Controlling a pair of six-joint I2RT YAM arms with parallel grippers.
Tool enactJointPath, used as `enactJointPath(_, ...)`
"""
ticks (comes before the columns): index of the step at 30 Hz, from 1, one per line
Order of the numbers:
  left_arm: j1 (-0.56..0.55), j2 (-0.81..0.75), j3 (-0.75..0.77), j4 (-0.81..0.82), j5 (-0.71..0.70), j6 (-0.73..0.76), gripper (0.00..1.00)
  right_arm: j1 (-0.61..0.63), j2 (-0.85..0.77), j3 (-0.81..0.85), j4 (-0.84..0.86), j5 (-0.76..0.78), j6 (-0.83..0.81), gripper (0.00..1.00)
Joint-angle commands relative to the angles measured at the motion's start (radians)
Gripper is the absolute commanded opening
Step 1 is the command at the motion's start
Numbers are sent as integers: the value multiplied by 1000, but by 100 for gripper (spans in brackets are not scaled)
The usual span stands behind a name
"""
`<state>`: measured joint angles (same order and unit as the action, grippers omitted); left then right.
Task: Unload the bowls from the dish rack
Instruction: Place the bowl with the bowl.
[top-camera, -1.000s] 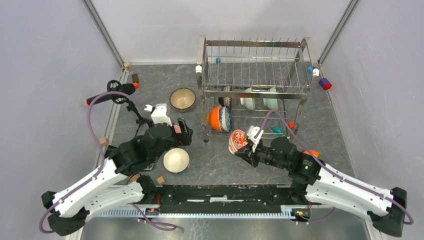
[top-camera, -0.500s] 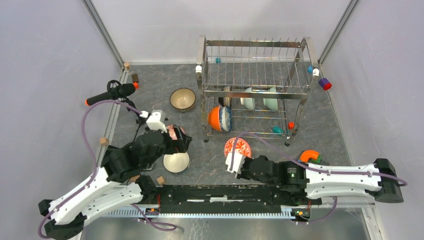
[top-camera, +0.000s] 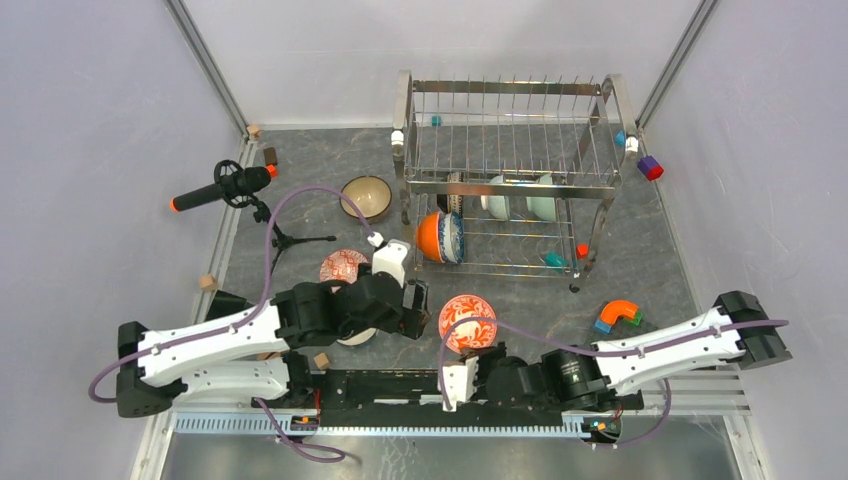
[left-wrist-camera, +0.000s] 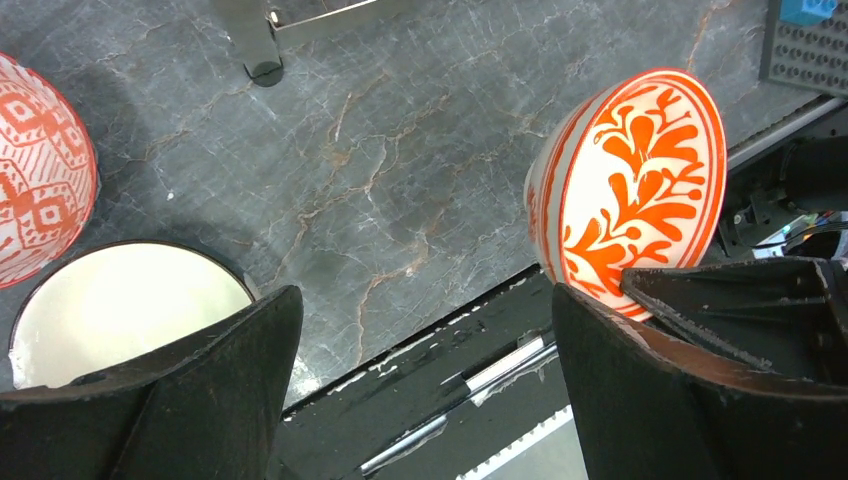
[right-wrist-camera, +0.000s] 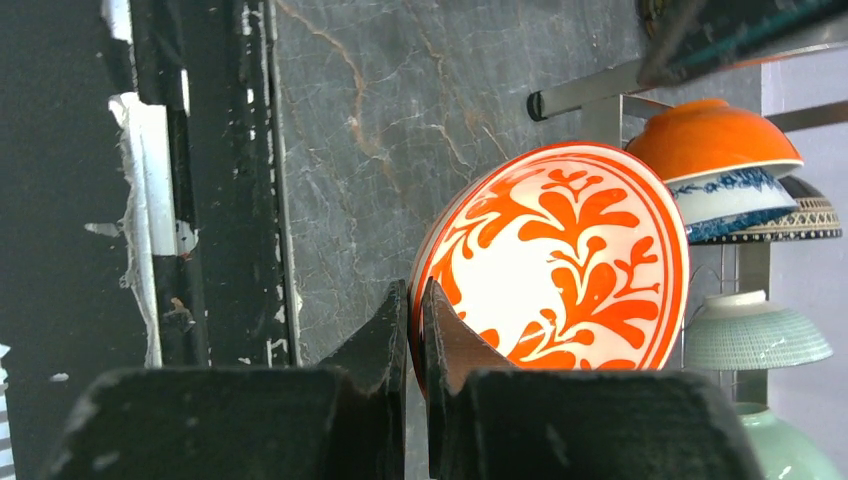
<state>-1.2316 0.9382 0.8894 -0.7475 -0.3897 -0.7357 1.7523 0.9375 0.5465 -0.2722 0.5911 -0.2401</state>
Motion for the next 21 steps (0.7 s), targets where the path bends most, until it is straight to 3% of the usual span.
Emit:
enactJointPath(1, -40, 37, 56, 39, -73, -51, 100, 59, 35, 49, 42, 74, -60, 0)
enactJointPath(14, -175, 196, 113, -32, -108, -52, 98, 153, 162, 88, -31, 59, -94, 0)
enactJointPath(21, -217, 293, 170, -88, -117, -15, 88, 177, 181, 105, -23, 40, -107, 0)
